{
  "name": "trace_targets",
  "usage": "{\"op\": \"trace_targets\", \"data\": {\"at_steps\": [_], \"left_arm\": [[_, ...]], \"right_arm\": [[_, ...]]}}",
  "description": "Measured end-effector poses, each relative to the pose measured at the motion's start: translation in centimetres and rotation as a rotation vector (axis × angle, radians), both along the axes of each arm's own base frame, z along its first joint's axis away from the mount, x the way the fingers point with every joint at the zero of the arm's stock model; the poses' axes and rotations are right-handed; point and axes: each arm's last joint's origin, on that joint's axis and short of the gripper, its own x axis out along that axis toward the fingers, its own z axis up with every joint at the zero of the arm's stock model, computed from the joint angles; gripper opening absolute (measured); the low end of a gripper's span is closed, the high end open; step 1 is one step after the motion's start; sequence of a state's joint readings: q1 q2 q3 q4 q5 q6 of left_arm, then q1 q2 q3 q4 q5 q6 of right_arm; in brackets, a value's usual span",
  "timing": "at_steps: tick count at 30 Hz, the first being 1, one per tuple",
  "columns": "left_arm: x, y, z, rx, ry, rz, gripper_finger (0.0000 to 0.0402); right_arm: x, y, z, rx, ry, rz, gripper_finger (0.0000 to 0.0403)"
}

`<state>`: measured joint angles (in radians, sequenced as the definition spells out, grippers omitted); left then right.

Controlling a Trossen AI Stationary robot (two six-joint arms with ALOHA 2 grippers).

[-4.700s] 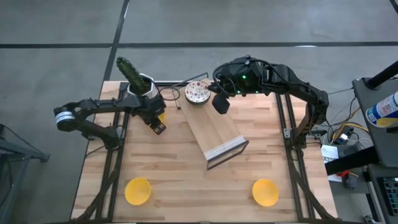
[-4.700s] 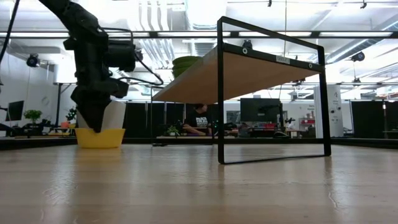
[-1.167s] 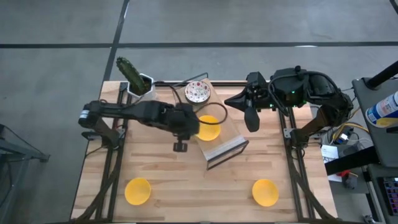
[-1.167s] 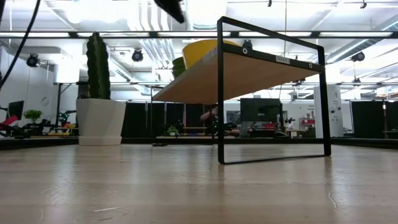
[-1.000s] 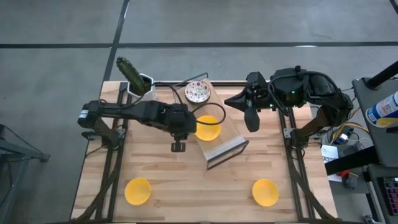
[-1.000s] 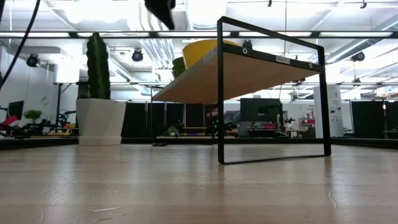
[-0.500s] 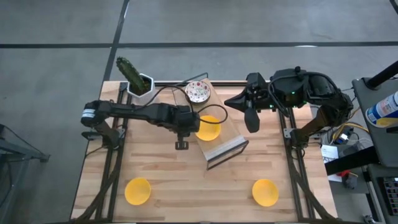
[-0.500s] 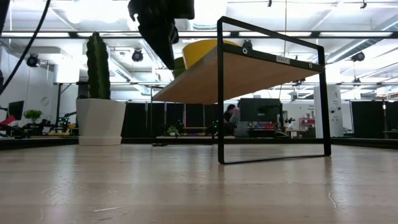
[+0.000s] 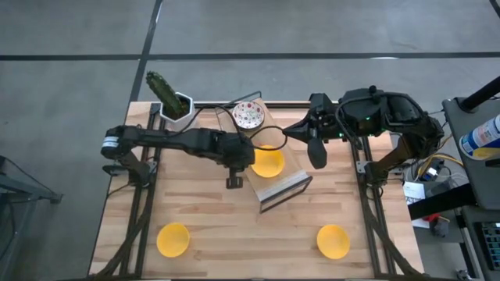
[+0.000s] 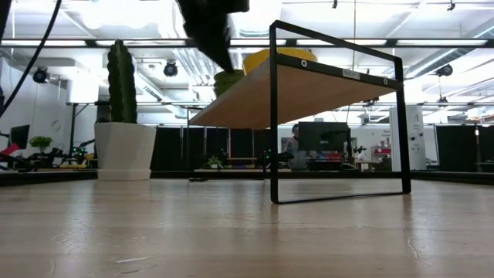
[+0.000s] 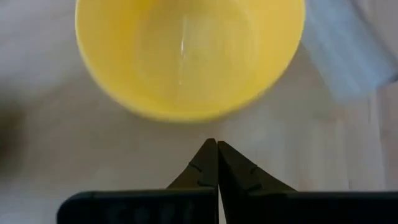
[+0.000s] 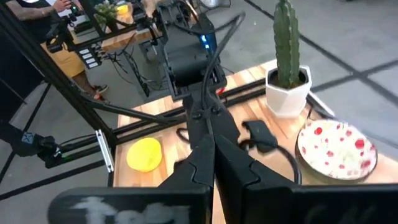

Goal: Pick & Place Mini bowls
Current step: Stack the right yellow bowl on the yellow bowl on the shelf

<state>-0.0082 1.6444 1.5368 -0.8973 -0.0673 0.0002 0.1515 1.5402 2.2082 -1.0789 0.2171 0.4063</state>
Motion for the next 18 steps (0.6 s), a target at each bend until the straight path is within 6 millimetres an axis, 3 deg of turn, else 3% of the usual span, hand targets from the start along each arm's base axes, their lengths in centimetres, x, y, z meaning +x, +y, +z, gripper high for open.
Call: {"op": "trace_targets", "data": {"at_steps": [6,14,18], "left_arm": [[-2.2,-0.2,1.3,-0.052,0.035,0.070,0.0000],[-6.4,-0.4,6.2,-0.141,-0.155,0.161,0.0000],[-8.9,-0.4,9.1,-0.203,-0.318,0.195,0.0000]], "right_arm": [[-1.3,0.9,-1.4,0.124,0.172,-0.003,0.0008],[-3.6,2.4,-3.7,0.384,0.460,-0.202,0.0008],[-4.0,4.6,-4.3,0.492,0.526,-0.090,0.0008]]}}
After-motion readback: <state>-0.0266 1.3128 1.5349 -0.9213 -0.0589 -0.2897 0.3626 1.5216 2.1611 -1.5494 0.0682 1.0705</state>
